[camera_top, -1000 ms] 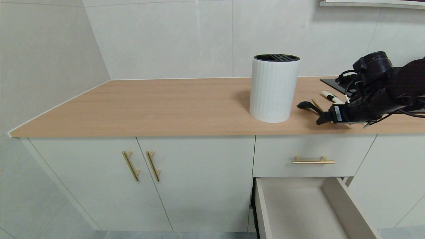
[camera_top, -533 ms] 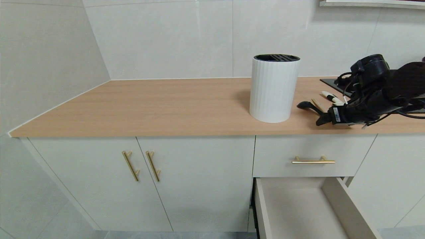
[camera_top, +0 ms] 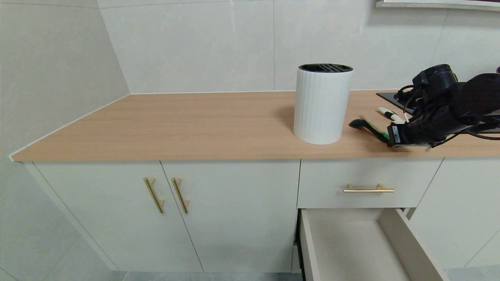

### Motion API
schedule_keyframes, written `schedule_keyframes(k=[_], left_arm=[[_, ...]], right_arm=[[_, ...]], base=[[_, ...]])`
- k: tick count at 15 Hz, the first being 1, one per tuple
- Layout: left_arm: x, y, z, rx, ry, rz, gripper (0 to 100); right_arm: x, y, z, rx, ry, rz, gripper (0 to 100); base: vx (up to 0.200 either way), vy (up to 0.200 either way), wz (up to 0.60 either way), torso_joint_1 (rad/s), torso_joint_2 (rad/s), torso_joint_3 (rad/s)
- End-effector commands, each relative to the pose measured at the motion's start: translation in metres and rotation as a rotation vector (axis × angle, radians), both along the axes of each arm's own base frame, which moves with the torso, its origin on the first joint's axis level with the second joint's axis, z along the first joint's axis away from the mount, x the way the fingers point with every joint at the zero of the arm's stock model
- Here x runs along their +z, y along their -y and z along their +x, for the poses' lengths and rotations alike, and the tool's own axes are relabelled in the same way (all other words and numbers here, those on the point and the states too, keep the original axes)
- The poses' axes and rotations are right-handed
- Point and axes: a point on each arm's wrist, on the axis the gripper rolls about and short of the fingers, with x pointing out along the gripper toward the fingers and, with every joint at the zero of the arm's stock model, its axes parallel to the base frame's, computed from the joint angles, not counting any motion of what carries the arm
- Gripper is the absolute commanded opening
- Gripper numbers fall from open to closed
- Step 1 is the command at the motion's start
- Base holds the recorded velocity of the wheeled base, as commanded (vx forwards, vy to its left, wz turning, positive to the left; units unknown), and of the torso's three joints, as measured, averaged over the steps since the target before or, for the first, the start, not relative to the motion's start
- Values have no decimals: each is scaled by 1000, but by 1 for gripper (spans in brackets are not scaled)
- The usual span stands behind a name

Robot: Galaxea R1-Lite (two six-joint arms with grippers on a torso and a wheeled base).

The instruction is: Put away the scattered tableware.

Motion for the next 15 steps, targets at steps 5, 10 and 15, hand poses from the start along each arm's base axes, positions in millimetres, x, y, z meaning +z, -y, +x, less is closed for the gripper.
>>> schedule_keyframes(k=[5,10,15], left_arm=[[0,0,0,1,-1,0,100],[0,0,0,1,-1,0,100],[0,0,0,0,-1,0,100]], right_arm=[[16,3,-13,-7,33,7,0],[52,15,-114,-13,103,19,0],[55,20,-223,90,188,55,0]], base=[[0,0,0,0,0,0],[0,0,0,0,0,0],[0,0,0,0,0,0]])
